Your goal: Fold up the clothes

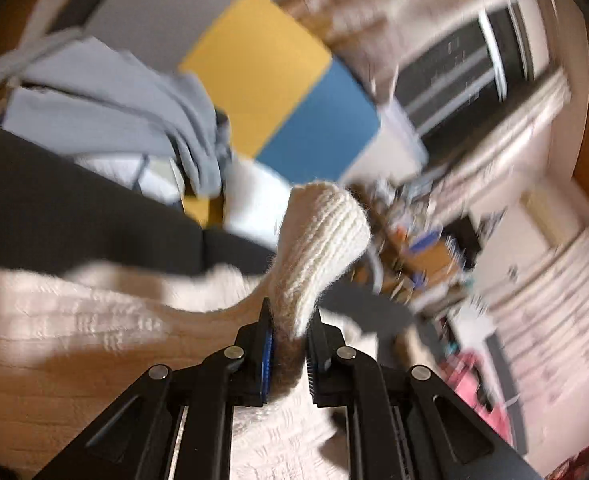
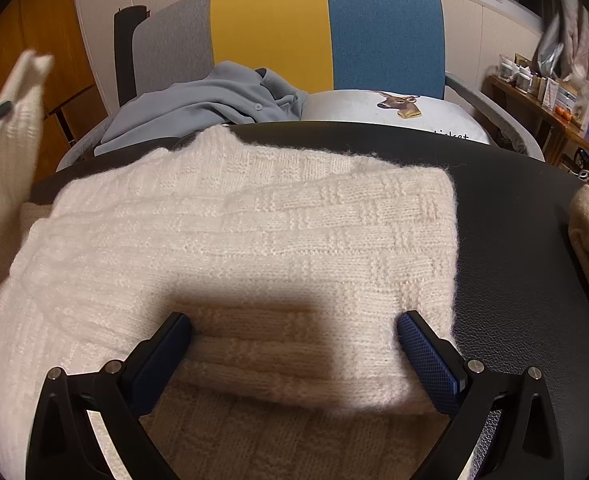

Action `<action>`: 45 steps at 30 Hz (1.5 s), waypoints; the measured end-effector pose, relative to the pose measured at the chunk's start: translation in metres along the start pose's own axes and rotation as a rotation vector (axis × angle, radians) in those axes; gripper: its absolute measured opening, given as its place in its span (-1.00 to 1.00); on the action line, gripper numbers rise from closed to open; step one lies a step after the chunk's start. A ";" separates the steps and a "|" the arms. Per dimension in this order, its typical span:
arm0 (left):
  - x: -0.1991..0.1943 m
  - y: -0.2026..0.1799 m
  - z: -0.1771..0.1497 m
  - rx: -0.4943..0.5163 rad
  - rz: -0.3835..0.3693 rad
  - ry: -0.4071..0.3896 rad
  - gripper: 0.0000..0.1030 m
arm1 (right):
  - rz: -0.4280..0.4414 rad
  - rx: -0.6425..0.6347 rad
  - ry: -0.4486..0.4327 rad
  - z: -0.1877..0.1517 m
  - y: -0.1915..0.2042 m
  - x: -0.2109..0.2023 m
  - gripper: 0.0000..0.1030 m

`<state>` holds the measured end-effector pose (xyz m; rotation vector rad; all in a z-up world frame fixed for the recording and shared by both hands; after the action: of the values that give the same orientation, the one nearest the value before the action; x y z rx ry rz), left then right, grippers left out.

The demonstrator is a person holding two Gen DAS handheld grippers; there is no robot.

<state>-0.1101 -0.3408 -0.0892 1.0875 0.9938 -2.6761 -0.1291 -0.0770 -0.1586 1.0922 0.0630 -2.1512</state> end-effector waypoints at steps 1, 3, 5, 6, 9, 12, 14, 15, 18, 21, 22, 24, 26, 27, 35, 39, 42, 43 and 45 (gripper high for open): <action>0.015 -0.009 -0.013 0.012 0.002 0.033 -0.77 | 0.000 0.000 0.000 0.000 0.000 0.000 1.00; 0.037 -0.019 -0.031 0.051 0.037 0.067 -0.76 | 0.001 -0.001 0.001 0.000 0.000 0.000 1.00; 0.055 -0.023 -0.047 0.079 0.073 0.106 -0.74 | 0.002 -0.001 0.001 -0.001 -0.001 -0.001 1.00; 0.064 -0.024 -0.056 0.093 0.091 0.126 -0.68 | 0.003 -0.001 0.001 -0.001 -0.001 -0.001 1.00; 0.063 -0.025 -0.060 0.110 0.104 0.117 -0.50 | 0.004 0.000 0.002 -0.001 -0.001 -0.001 1.00; 0.032 -0.018 -0.055 0.091 0.101 0.052 -0.33 | 0.004 0.000 0.003 -0.001 -0.001 0.000 1.00; 0.008 -0.008 -0.051 0.059 0.086 -0.010 -0.23 | 0.002 -0.001 0.006 -0.001 -0.001 0.000 1.00; -0.003 -0.001 -0.054 0.044 0.090 -0.032 -0.21 | 0.000 -0.003 0.009 -0.001 -0.001 0.000 1.00; -0.030 0.022 -0.072 -0.010 0.104 -0.058 -0.20 | -0.009 -0.009 0.027 0.001 0.001 0.000 1.00; -0.042 0.049 -0.093 -0.054 0.129 -0.059 -0.20 | -0.022 -0.022 0.020 0.006 0.011 -0.009 0.90; -0.045 0.057 -0.100 -0.066 0.127 -0.053 -0.20 | 0.005 -0.016 -0.004 0.009 0.019 -0.015 0.78; -0.046 0.072 -0.110 -0.094 0.138 -0.044 -0.20 | 0.106 0.011 -0.048 0.014 0.040 -0.027 0.69; -0.043 0.089 -0.118 -0.120 0.153 -0.026 -0.20 | 0.268 0.085 -0.060 0.016 0.061 -0.029 0.60; -0.042 0.094 -0.120 -0.132 0.149 -0.026 -0.20 | 0.366 0.144 -0.057 0.017 0.070 -0.027 0.53; -0.041 0.112 -0.129 -0.158 0.104 -0.064 -0.23 | 0.621 0.595 -0.037 0.007 0.084 0.022 0.27; -0.043 0.114 -0.132 -0.157 0.092 -0.074 -0.23 | 0.626 0.727 -0.102 0.007 0.077 0.028 0.27; -0.045 0.116 -0.132 -0.169 0.073 -0.076 -0.23 | 0.599 0.743 -0.131 0.010 0.081 0.032 0.27; -0.046 0.117 -0.132 -0.173 0.066 -0.076 -0.23 | 0.583 0.737 -0.140 0.011 0.084 0.034 0.27; -0.046 0.118 -0.133 -0.181 0.052 -0.077 -0.23 | 0.541 0.714 -0.148 0.015 0.088 0.038 0.25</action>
<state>0.0396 -0.3612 -0.1937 0.9543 1.1505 -2.5085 -0.1001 -0.1700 -0.1535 1.1410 -1.0178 -1.7616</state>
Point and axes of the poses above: each gripper's, at about its wrist camera, not at the fingertips, and x roughly the way its jaws point, y to its left, z to its top, the point moved 6 cm from there along x, roughly the way its jaws point, and after that the axes turned 14 degrees about z, right-handed, at the moved point
